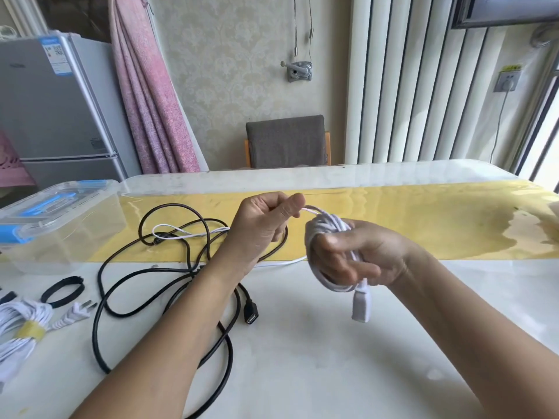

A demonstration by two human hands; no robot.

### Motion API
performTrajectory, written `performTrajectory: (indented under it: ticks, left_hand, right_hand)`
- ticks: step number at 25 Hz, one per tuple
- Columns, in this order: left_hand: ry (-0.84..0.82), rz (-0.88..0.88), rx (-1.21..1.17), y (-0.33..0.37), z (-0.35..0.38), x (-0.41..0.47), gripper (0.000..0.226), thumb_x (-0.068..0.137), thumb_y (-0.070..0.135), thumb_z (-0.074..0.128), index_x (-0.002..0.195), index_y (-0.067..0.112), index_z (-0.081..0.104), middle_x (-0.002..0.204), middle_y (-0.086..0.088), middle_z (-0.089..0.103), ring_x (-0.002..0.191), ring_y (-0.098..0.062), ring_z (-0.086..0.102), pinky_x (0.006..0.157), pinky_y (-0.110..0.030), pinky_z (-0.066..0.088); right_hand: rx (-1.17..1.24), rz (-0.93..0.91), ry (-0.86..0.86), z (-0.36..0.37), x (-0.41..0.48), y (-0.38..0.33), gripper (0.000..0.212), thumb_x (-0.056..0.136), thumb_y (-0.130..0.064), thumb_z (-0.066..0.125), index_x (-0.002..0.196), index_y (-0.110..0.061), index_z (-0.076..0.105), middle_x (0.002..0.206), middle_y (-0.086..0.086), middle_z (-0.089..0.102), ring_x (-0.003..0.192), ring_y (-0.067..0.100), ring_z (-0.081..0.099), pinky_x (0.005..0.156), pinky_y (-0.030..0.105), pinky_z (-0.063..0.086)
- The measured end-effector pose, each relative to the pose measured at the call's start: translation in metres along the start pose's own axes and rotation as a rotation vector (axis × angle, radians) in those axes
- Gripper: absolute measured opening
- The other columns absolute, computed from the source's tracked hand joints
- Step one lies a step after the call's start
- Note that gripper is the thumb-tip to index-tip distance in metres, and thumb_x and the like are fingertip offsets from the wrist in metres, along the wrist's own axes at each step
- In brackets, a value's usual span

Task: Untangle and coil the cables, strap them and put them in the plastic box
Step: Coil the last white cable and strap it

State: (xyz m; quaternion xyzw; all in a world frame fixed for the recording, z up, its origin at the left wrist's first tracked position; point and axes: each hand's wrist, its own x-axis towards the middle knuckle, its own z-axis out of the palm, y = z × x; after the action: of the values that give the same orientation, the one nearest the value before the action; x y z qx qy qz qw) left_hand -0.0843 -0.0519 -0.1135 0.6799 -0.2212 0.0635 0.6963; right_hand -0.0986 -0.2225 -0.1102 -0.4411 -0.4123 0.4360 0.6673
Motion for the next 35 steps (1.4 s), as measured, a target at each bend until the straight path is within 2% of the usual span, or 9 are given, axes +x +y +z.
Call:
performTrajectory:
  ticks: [5, 11, 17, 20, 22, 25, 28, 32, 35]
  left_hand:
    - [-0.064, 0.106, 0.239, -0.004, 0.019, -0.006, 0.045, 0.076, 0.067, 0.058, 0.053, 0.029, 0.052, 0.046, 0.013, 0.036, 0.041, -0.002, 0.029, 0.043, -0.013, 0.024]
    - [0.426, 0.363, 0.456, 0.001, -0.005, -0.003, 0.023, 0.096, 0.021, 0.055, 0.074, 0.016, 0.061, 0.053, 0.02, 0.053, 0.046, 0.002, 0.041, 0.051, -0.011, 0.029]
    - [0.278, 0.323, 0.489, -0.001, 0.012, -0.01, 0.025, 0.094, 0.033, 0.055, 0.07, 0.028, 0.056, 0.055, -0.001, 0.053, 0.054, -0.026, 0.046, 0.053, -0.034, 0.037]
    - [0.114, 0.235, 0.655, -0.011, 0.006, -0.008, 0.042, 0.096, 0.048, 0.047, 0.059, 0.028, 0.049, 0.048, 0.007, 0.043, 0.049, -0.006, 0.041, 0.051, -0.025, 0.033]
    - [-0.026, 0.19, 0.789, -0.015, 0.012, -0.009, 0.049, 0.096, 0.052, 0.033, 0.055, 0.028, 0.044, 0.047, 0.006, 0.043, 0.049, -0.005, 0.043, 0.052, -0.016, 0.028]
    - [-0.224, 0.056, 0.91, -0.017, 0.03, -0.016, 0.045, 0.102, 0.038, 0.03, 0.066, 0.021, 0.049, 0.057, 0.006, 0.049, 0.056, -0.011, 0.045, 0.06, -0.03, 0.032]
    - [-0.316, 0.059, 1.051, -0.02, 0.043, -0.024, 0.037, 0.103, 0.036, 0.027, 0.078, 0.021, 0.051, 0.074, 0.001, 0.061, 0.071, -0.022, 0.054, 0.067, -0.034, 0.039]
    - [-0.304, 0.111, 1.292, -0.02, 0.051, -0.025, 0.033, 0.103, 0.033, 0.028, 0.094, 0.014, 0.054, 0.088, -0.009, 0.065, 0.081, -0.03, 0.058, 0.064, -0.035, 0.036]
    - [-0.198, 0.037, 1.313, -0.013, 0.033, -0.018, 0.037, 0.1, 0.038, 0.036, 0.072, 0.017, 0.046, 0.074, -0.006, 0.058, 0.079, -0.029, 0.056, 0.059, -0.033, 0.026]
  right_hand:
    - [0.348, -0.165, -0.07, -0.005, -0.008, -0.016, 0.036, 0.096, -0.021, 0.053, 0.063, -0.01, 0.043, 0.054, 0.012, 0.049, 0.038, 0.011, 0.039, 0.044, 0.018, 0.037]
    - [0.422, -0.087, 0.349, -0.016, -0.016, -0.022, 0.027, 0.074, -0.019, 0.079, 0.062, -0.007, 0.058, 0.056, 0.005, 0.056, 0.037, 0.005, 0.052, 0.042, 0.017, 0.046]
    - [0.048, -0.029, 0.056, -0.001, 0.0, -0.008, 0.033, 0.095, -0.021, 0.049, 0.112, 0.001, 0.066, 0.078, 0.003, 0.073, 0.046, -0.004, 0.057, 0.053, 0.013, 0.042]
    - [0.16, -0.215, -0.023, 0.002, 0.003, -0.005, 0.032, 0.097, -0.013, 0.044, 0.113, 0.008, 0.062, 0.083, 0.009, 0.072, 0.049, 0.001, 0.059, 0.056, 0.017, 0.045]
    - [0.311, -0.362, 0.168, 0.012, 0.003, -0.016, 0.03, 0.093, -0.011, 0.046, 0.103, 0.008, 0.067, 0.079, 0.012, 0.071, 0.047, 0.006, 0.058, 0.053, 0.02, 0.05]
    - [-0.045, -0.58, 0.843, 0.015, -0.003, -0.03, 0.025, 0.081, -0.014, 0.054, 0.098, -0.005, 0.071, 0.093, 0.008, 0.074, 0.066, 0.007, 0.068, 0.061, 0.018, 0.054]
    - [-0.633, -0.571, 1.13, 0.006, -0.012, -0.032, 0.019, 0.09, -0.005, 0.057, 0.107, -0.01, 0.066, 0.098, 0.002, 0.074, 0.091, 0.011, 0.07, 0.077, 0.022, 0.054]
    - [-1.348, -0.224, 1.094, -0.008, -0.027, -0.028, 0.021, 0.095, -0.018, 0.054, 0.111, -0.019, 0.068, 0.097, -0.013, 0.07, 0.093, -0.005, 0.064, 0.083, 0.013, 0.049]
    - [-1.537, -0.184, 1.111, -0.016, -0.03, -0.026, 0.025, 0.097, -0.023, 0.047, 0.102, -0.011, 0.069, 0.096, -0.006, 0.071, 0.097, 0.006, 0.064, 0.089, 0.019, 0.044]
